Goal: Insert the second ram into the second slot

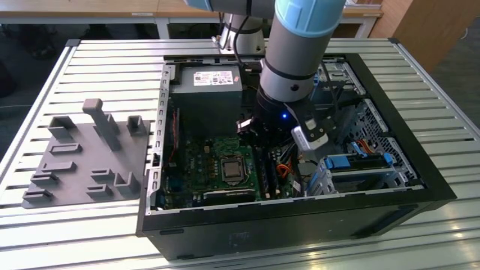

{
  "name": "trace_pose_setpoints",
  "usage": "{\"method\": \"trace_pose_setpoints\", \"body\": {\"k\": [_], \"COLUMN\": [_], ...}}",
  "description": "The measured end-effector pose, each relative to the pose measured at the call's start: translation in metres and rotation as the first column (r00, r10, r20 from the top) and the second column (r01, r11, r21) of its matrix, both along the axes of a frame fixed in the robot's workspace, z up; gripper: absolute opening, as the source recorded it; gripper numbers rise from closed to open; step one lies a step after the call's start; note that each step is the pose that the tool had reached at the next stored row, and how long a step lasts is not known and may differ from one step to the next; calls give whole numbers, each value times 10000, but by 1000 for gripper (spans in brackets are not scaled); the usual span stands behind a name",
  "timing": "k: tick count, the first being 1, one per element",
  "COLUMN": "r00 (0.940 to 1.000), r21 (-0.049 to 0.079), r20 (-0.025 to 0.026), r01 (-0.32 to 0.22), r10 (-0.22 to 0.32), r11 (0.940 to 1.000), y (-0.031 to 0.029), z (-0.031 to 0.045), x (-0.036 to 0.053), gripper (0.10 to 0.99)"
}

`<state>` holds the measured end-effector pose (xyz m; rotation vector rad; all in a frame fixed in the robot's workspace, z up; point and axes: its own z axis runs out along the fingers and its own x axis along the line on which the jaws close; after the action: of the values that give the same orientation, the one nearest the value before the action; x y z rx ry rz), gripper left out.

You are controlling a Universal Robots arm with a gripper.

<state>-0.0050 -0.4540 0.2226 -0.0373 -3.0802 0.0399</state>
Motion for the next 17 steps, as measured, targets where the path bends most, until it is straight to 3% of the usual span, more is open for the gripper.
{"method": "trace_pose_setpoints", "body": {"k": [13,17], "r00": [10000,10000], "r21": [-7,15], "r20": [-1,7], "r01": [0,0], "r10": [0,0], "r11": [10000,10000], "y": [0,3], "z": [-69,-55], "x": [4,6], "gripper": [125,125]}}
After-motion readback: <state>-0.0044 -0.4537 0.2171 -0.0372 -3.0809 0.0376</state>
